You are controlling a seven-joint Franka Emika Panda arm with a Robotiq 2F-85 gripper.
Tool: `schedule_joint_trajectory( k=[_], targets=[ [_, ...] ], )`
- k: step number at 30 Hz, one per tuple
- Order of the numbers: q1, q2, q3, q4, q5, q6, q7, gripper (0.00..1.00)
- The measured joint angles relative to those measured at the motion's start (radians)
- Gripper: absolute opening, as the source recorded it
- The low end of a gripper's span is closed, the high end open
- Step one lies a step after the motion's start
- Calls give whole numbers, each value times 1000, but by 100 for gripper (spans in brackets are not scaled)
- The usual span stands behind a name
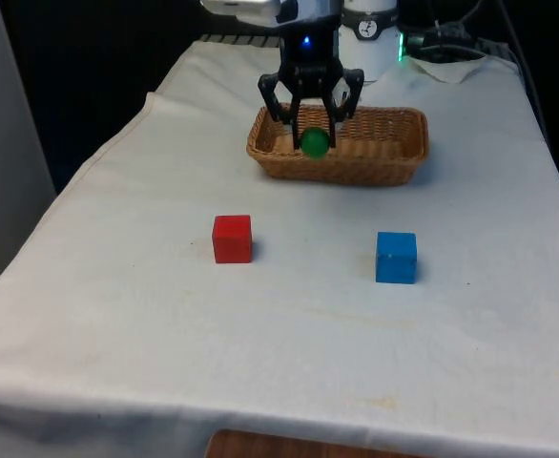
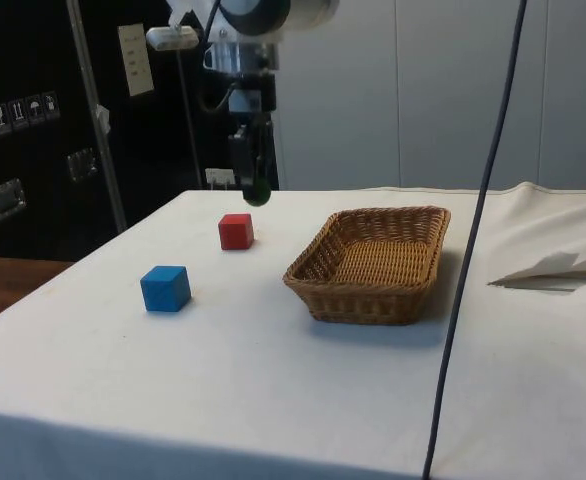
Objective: Place all non-red objects into the basket.
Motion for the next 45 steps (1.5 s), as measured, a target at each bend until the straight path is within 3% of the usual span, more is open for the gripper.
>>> schedule_joint_trajectory(
  k=[45],
  targets=[
    [-1,-362,-45,-351,-35,0,-141,0]
  ],
)
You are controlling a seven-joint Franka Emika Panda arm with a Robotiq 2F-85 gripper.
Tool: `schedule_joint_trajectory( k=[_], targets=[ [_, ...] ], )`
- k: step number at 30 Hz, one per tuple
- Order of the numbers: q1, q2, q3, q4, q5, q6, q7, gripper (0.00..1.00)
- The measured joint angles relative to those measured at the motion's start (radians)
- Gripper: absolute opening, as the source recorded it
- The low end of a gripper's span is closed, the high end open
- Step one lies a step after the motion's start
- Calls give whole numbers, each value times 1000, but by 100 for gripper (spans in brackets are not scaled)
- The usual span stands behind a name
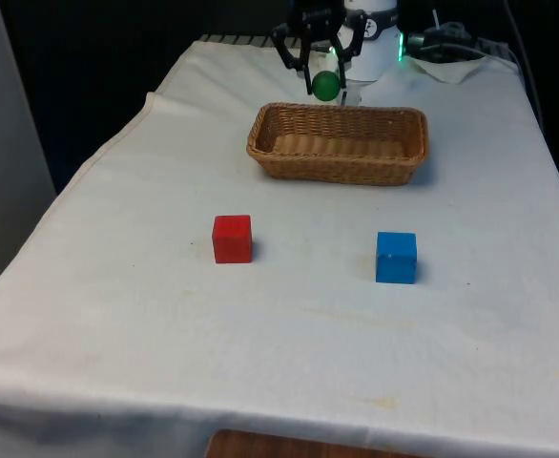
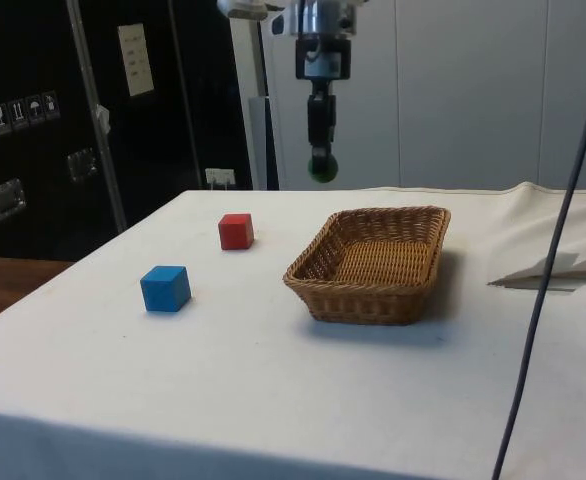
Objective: Place all non-red objects into the basket.
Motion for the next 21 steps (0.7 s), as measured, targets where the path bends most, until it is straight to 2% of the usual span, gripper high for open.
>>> schedule_joint_trajectory(
  k=[10,21],
  targets=[
    [-1,-63,-16,-69,-3,7,-32,0],
    [-2,-112,-30,-144,-69,40,-34,0]
  ],
)
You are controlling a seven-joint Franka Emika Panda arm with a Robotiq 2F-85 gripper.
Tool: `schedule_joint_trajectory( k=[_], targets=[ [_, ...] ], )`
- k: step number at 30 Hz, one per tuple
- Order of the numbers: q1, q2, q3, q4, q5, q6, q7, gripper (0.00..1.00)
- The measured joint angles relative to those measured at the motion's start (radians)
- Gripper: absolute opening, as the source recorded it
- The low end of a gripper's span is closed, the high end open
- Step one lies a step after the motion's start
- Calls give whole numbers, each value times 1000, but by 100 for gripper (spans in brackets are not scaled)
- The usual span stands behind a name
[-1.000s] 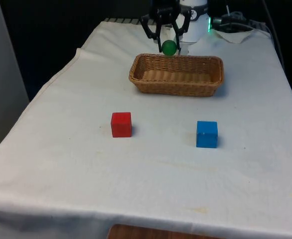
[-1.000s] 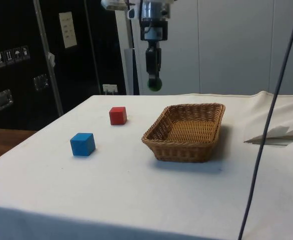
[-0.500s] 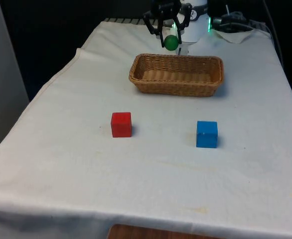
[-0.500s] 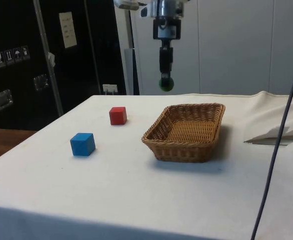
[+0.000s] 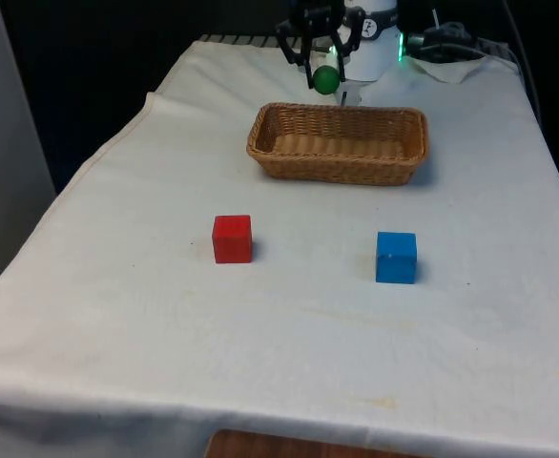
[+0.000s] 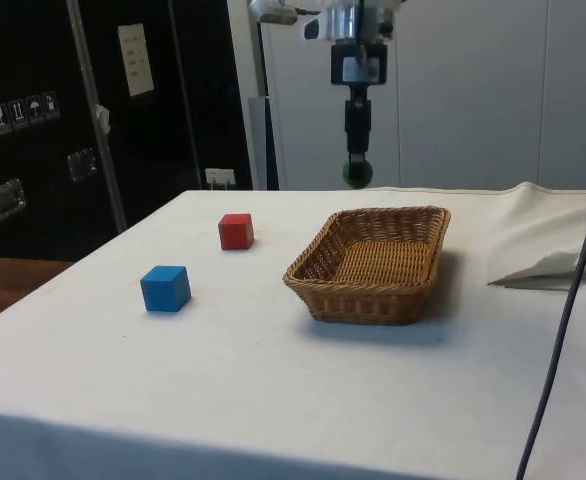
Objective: Place all non-red objects into the basket.
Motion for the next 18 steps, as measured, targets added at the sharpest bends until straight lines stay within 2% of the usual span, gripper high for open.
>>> schedule_joint_trajectory(
  k=[6,10,13,18],
  targets=[
    [-4,0,-1,-18,-42,14,10,0],
    [-4,10,-2,-44,-54,49,13,0],
    [-4,28,-2,-50,-54,70,13,0],
    [-3,96,-2,-51,-45,126,10,0]
  ],
)
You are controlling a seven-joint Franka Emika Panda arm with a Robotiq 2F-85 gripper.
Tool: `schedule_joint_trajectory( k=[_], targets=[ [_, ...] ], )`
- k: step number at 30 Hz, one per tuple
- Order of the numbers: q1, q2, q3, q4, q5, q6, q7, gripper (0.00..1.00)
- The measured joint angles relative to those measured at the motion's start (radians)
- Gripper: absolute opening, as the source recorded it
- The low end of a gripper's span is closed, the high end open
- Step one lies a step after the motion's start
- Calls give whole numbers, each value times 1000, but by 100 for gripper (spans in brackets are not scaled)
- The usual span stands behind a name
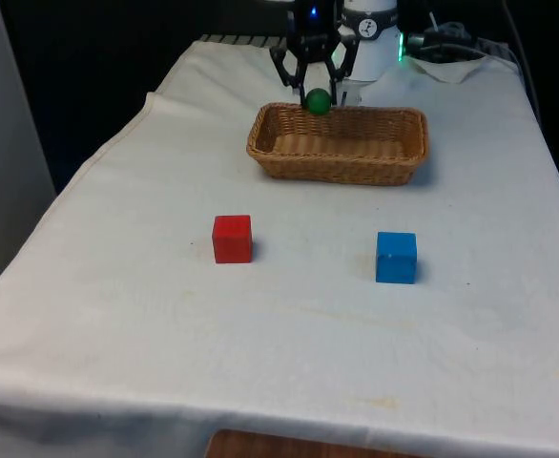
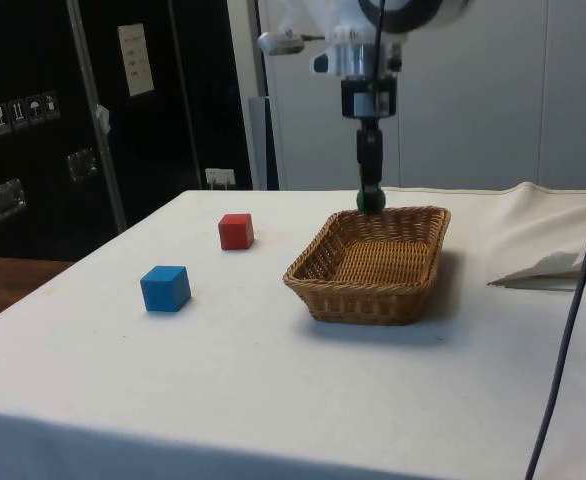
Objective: Place all non-red objects into the basket.
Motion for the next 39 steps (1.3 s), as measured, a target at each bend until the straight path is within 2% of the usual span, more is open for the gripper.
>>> schedule_joint_trajectory(
  k=[5,12,15,20,21,24,25,26,29,30,39],
  targets=[
    [0,31,2,-4,7,28,-1,0],
    [4,113,7,-8,19,104,6,0],
    [5,122,9,-9,20,113,9,0],
    [8,164,24,-14,38,160,29,0],
    [8,168,25,-15,40,164,31,15],
    [8,173,28,-16,40,172,36,44],
    [8,175,29,-17,40,174,39,44],
    [8,176,30,-17,40,175,41,54],
    [8,178,31,-18,40,177,44,84],
    [8,178,31,-19,40,178,45,99],
    [8,177,31,-20,40,179,47,100]
  ],
)
